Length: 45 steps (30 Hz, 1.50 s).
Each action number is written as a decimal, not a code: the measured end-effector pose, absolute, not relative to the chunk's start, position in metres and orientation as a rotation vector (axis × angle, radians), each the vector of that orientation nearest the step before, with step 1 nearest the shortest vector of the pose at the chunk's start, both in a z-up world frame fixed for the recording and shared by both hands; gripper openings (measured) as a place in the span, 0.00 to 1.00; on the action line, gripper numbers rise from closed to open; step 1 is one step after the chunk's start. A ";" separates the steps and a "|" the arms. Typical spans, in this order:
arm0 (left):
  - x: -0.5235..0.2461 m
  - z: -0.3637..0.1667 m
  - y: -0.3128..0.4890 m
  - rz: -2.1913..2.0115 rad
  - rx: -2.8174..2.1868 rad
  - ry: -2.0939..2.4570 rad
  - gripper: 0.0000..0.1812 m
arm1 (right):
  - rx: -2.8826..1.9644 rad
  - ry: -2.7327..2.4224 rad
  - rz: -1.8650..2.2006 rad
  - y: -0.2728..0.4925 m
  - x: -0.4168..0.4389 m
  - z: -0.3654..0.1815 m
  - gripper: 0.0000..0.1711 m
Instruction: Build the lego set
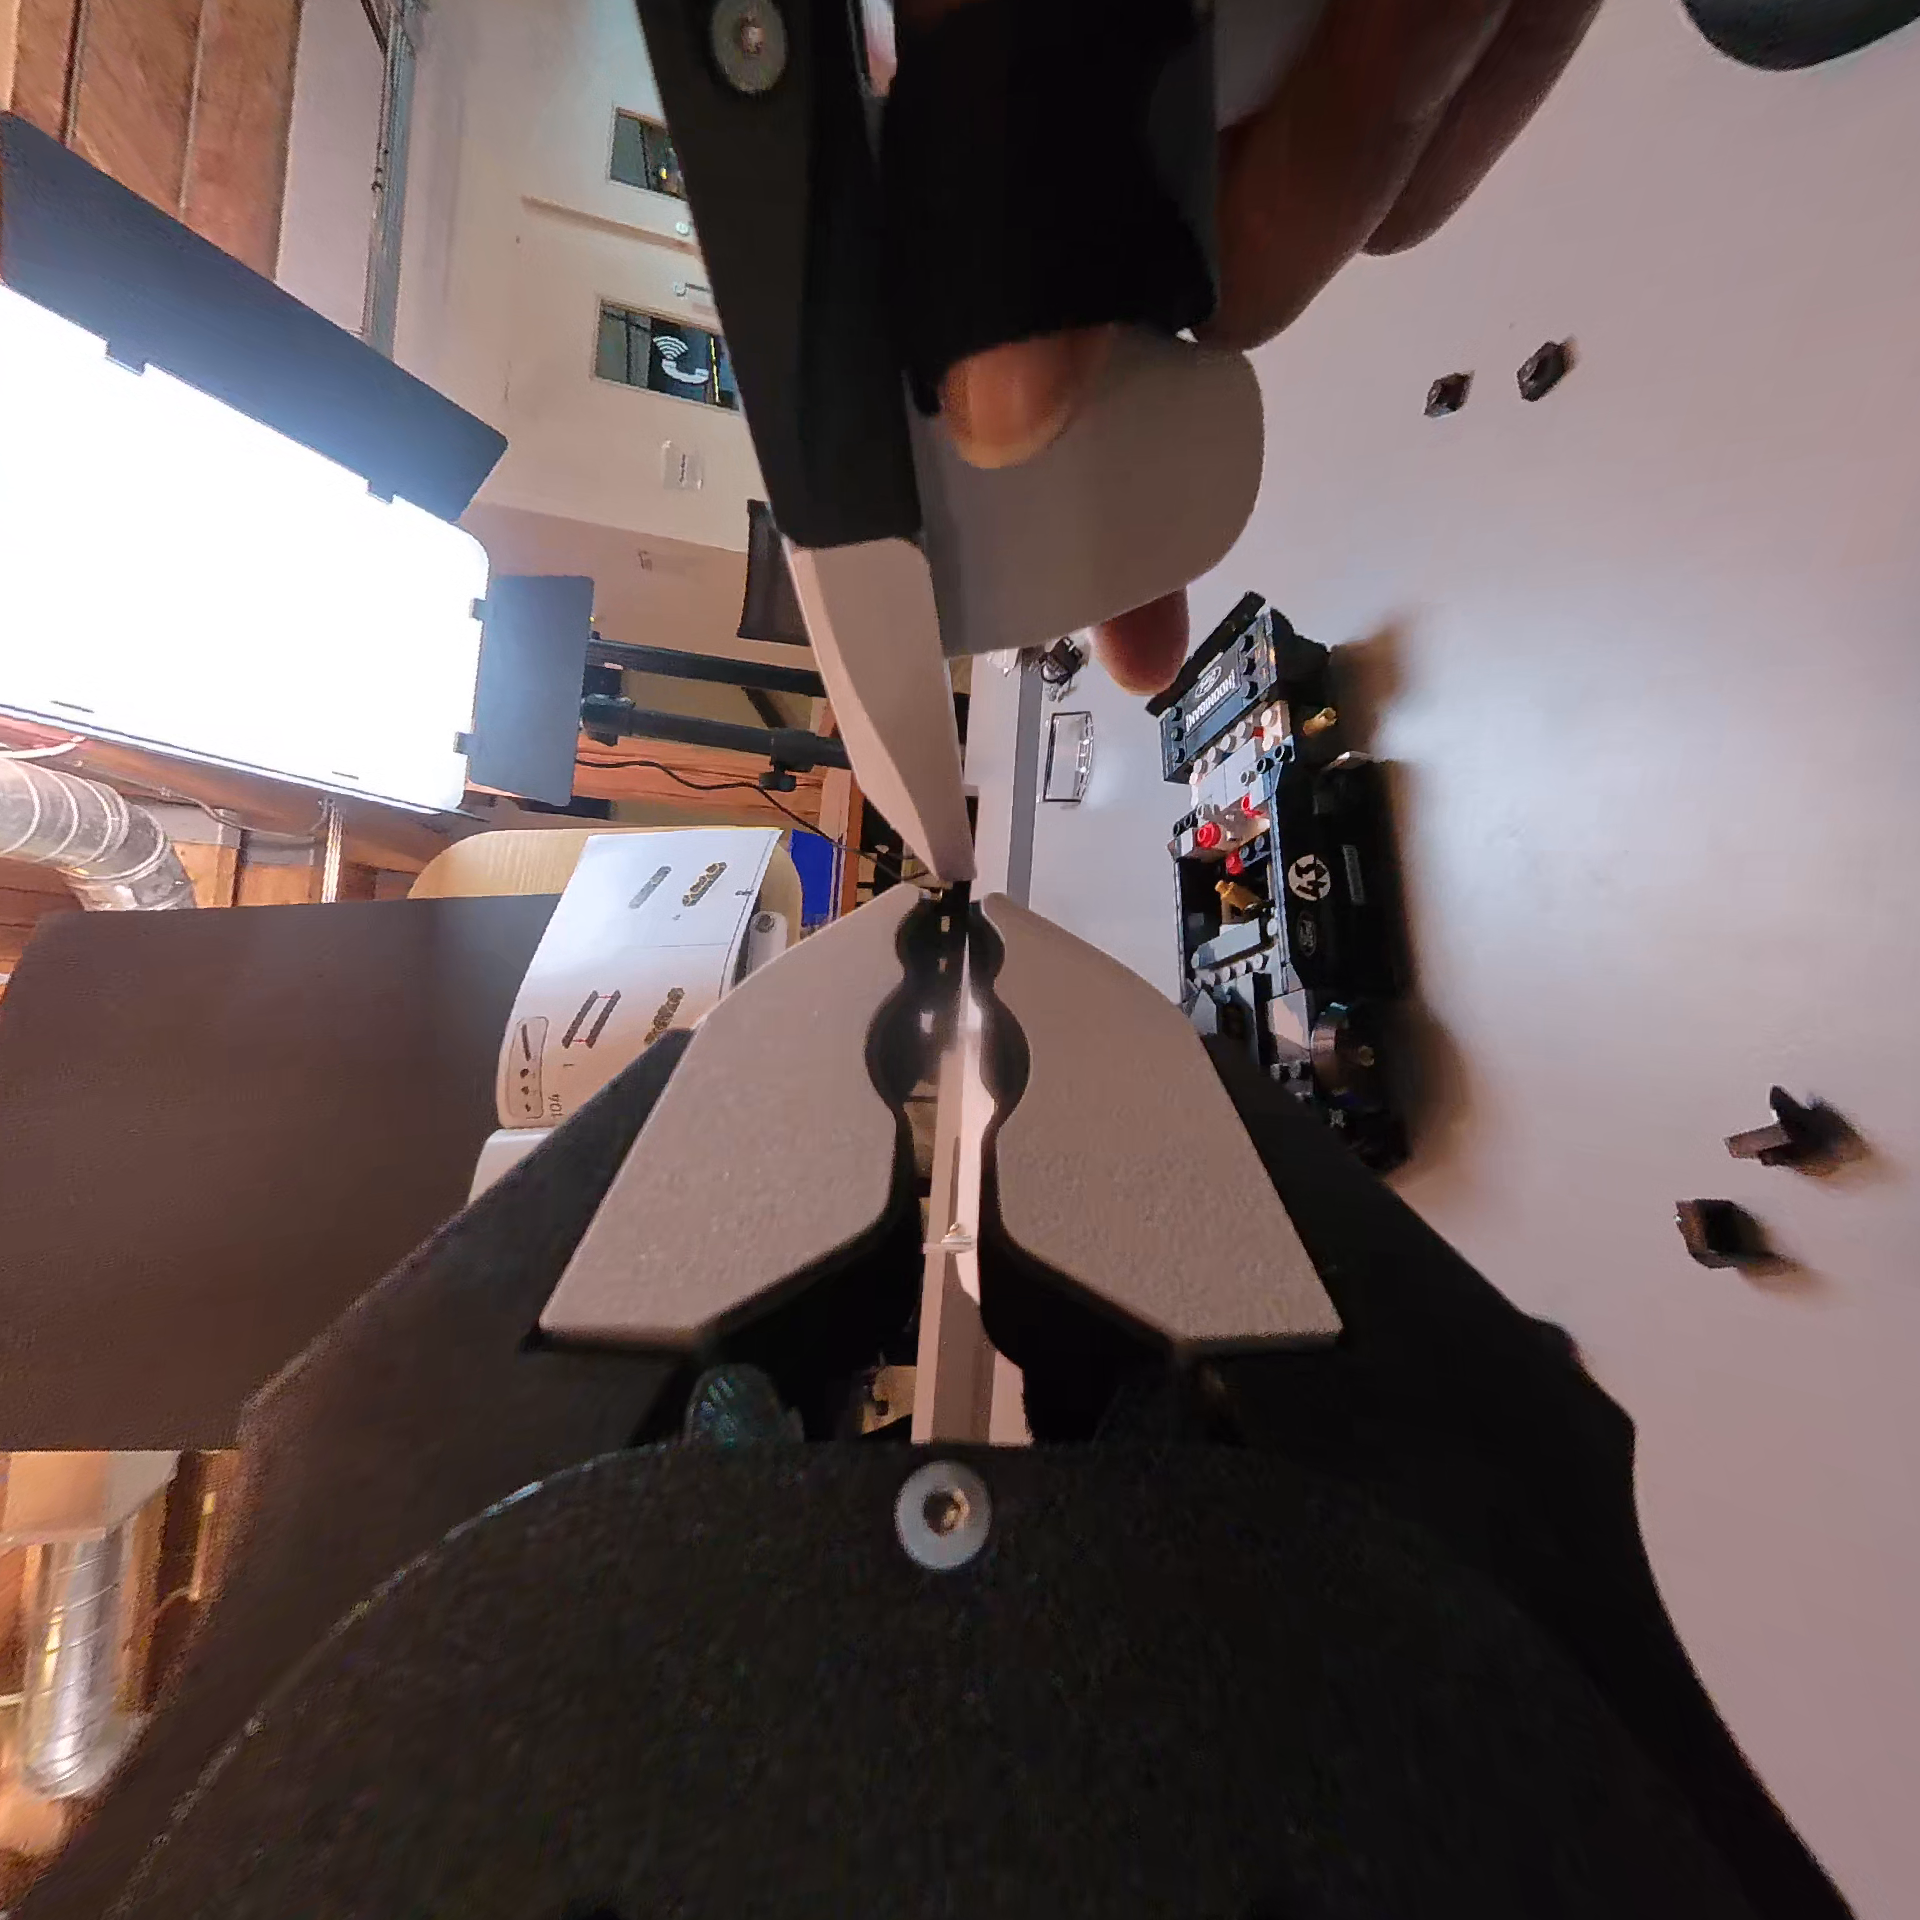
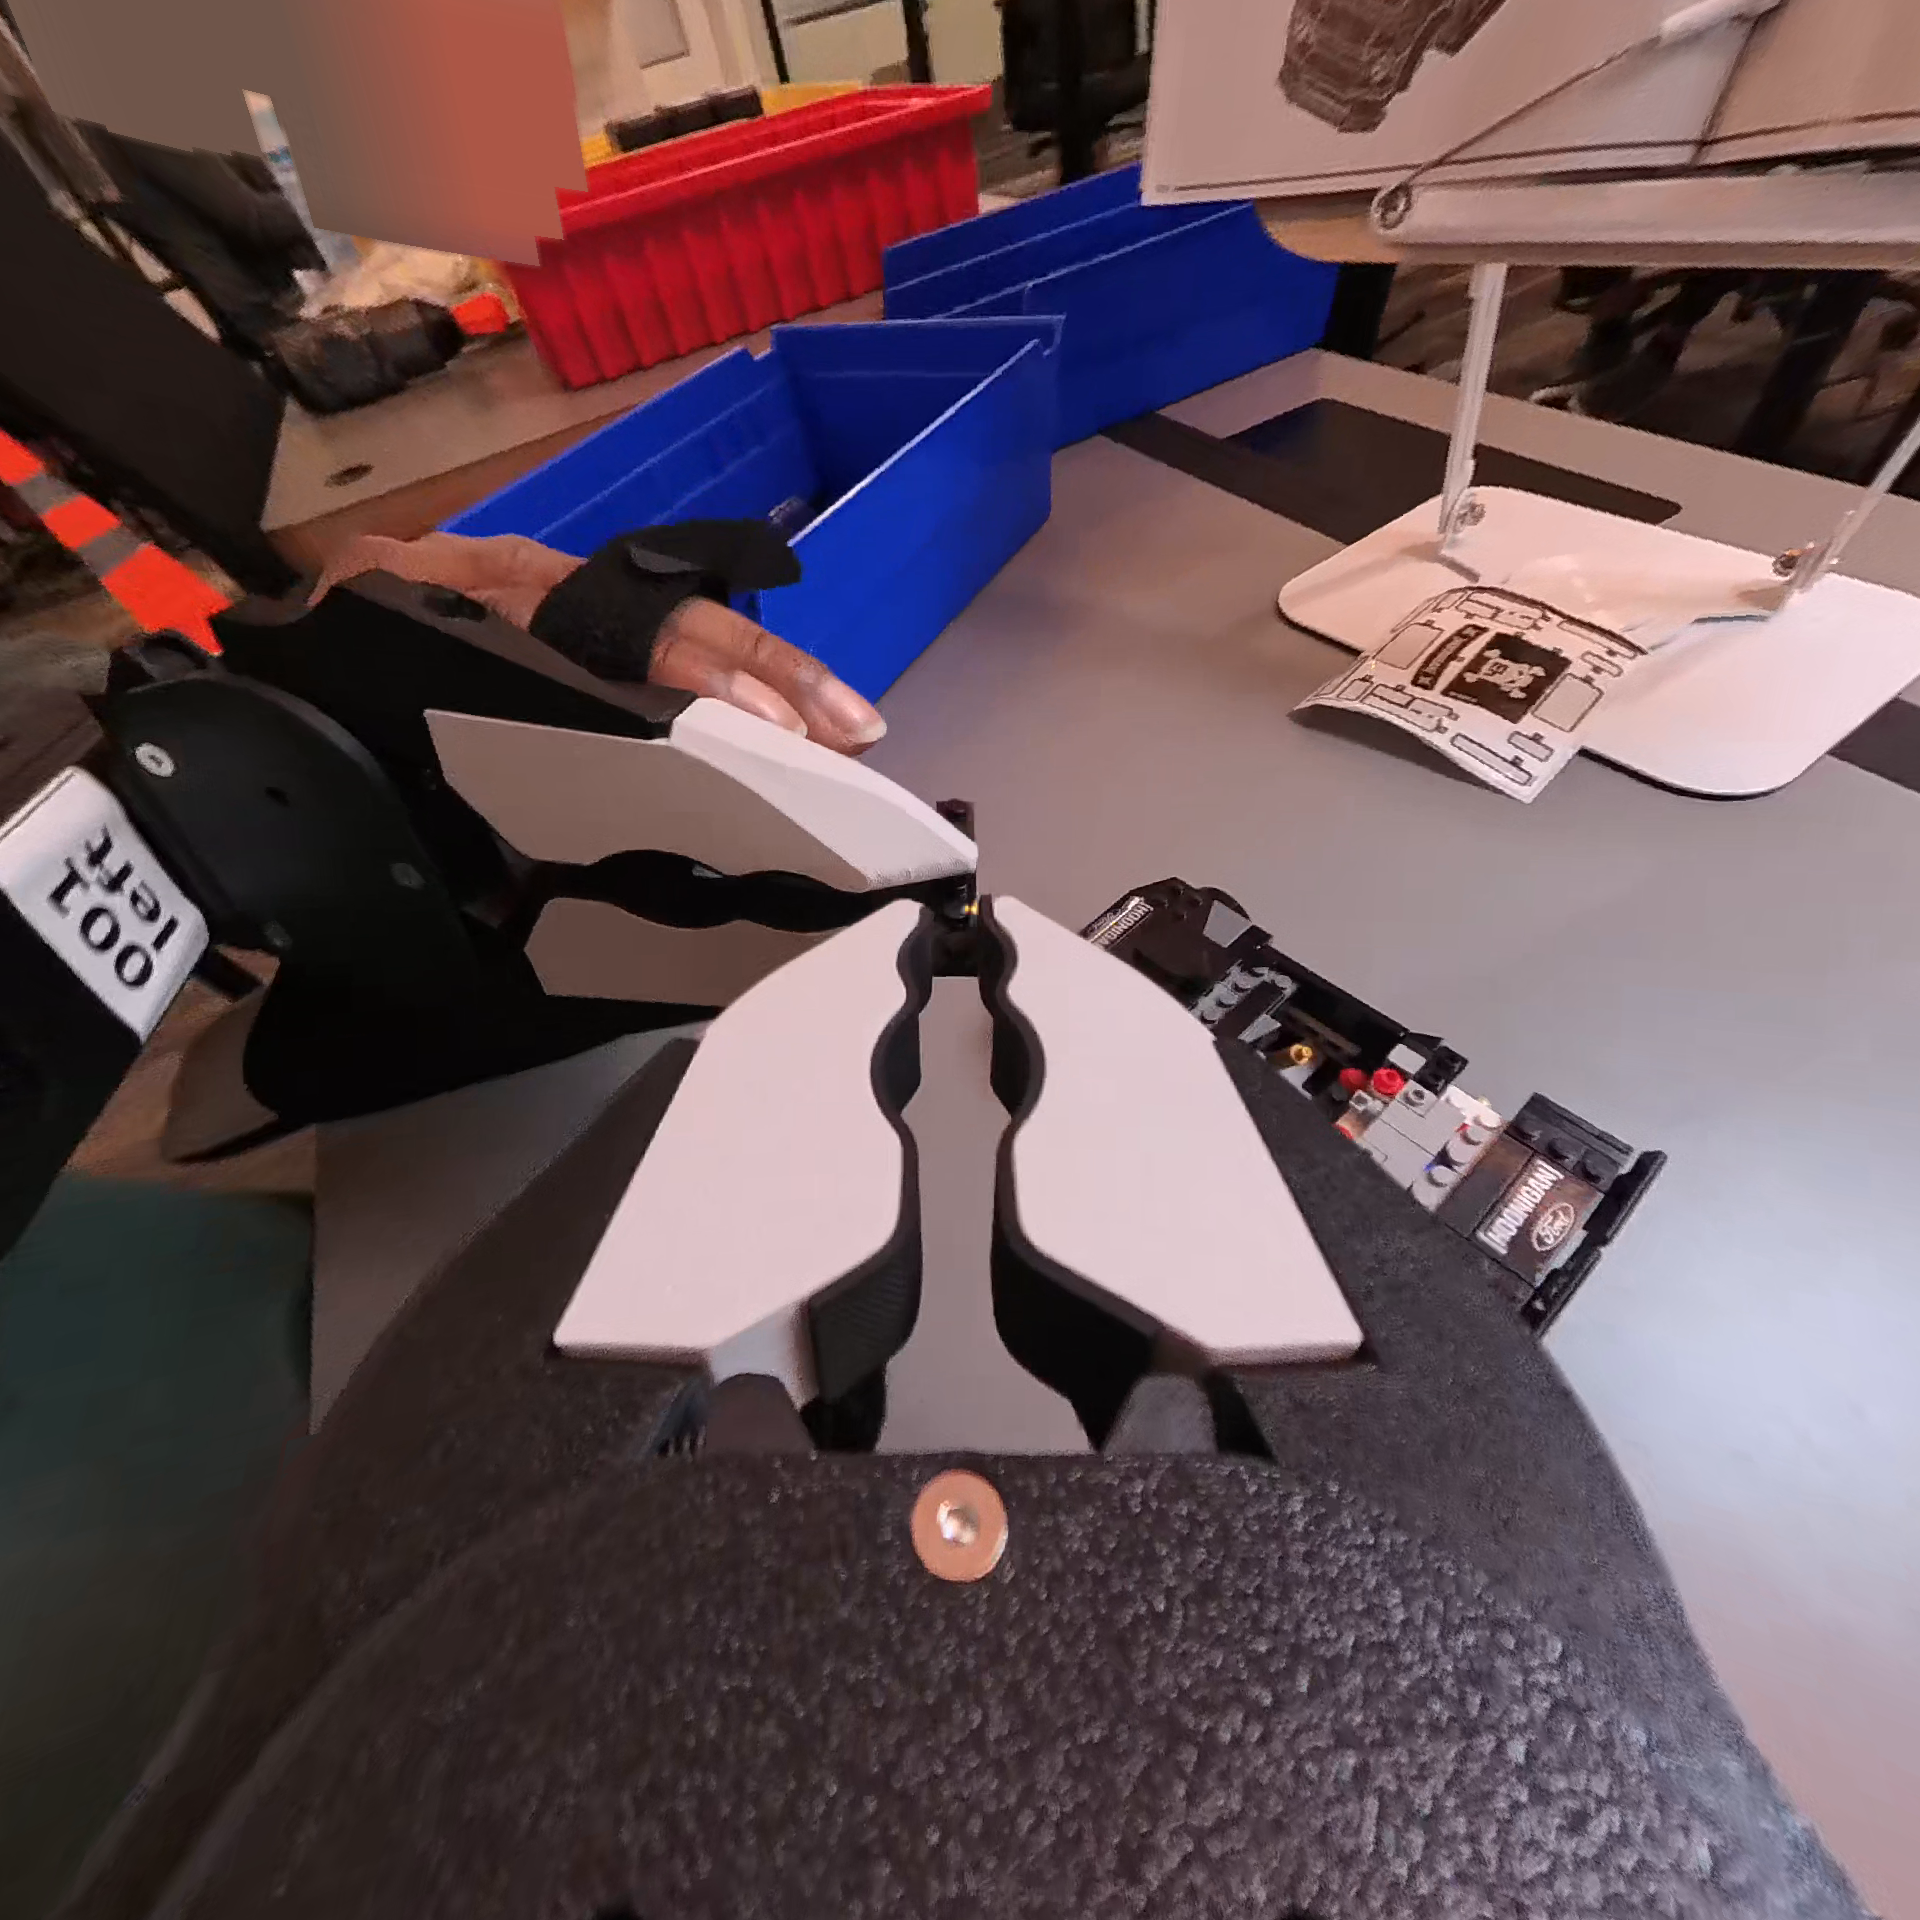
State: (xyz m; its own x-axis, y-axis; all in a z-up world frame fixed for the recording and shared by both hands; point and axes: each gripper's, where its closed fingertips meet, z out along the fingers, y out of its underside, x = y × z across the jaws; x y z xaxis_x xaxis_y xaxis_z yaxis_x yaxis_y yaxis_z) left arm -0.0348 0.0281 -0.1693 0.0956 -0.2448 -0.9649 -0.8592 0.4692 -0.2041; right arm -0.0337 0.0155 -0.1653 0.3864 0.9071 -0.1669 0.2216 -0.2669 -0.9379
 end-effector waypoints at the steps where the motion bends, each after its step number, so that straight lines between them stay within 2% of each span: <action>1: -0.034 -0.169 0.027 0.579 -1.038 1.436 0.03 | -1.711 -1.028 0.946 0.015 -0.032 -0.165 0.05; 4: -0.043 -0.161 0.024 0.466 -1.099 1.382 0.07 | -1.659 -1.248 0.905 0.012 -0.013 -0.178 0.05; 7: -0.073 -0.144 0.026 0.163 -1.307 1.201 0.07 | -1.724 -1.588 0.874 0.000 0.017 -0.230 0.05; 11: -0.121 -0.123 0.033 -0.246 -1.497 0.855 0.08 | -1.787 -1.793 0.767 -0.010 0.027 -0.278 0.05; 14: -0.174 -0.109 0.039 -0.210 -1.536 0.677 0.08 | -1.784 -1.899 0.602 -0.005 0.034 -0.291 0.05; 17: -0.230 -0.095 0.040 -0.203 -1.597 0.539 0.08 | -1.803 -1.922 0.531 0.002 0.039 -0.296 0.06; 21: -0.325 -0.087 0.048 -0.222 -1.738 0.267 0.10 | -1.801 -1.796 0.595 0.006 0.038 -0.286 0.14; 25: -0.420 -0.108 0.059 -0.056 -1.946 0.053 0.12 | -1.739 -1.429 0.723 0.022 0.039 -0.250 0.16; 29: -0.458 -0.144 0.079 -0.048 -2.124 -0.098 0.16 | -1.694 -1.197 0.750 0.035 0.047 -0.229 0.15; 32: -0.473 -0.174 0.094 0.082 -2.320 -0.051 0.16 | -1.657 -1.168 0.722 0.037 0.051 -0.223 0.15; 34: -0.482 -0.196 0.099 0.191 -2.492 0.077 0.12 | -1.628 -1.160 0.744 0.035 0.051 -0.217 0.14; 40: -0.507 -0.245 0.109 0.540 -2.770 0.776 0.09 | -1.592 -1.129 0.804 0.027 0.058 -0.212 0.13; 45: -0.507 -0.270 0.111 0.443 -2.868 1.138 0.11 | -1.590 -1.115 0.805 0.026 0.060 -0.211 0.12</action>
State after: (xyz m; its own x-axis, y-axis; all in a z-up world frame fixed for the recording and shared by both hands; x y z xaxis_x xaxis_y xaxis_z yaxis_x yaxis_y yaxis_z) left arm -0.5070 0.1113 -0.2702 0.6933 -0.6681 -0.2701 -0.6750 -0.7334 0.0814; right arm 0.0603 0.0260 -0.2108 0.3551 0.9346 0.0208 0.2748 -0.0831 -0.9579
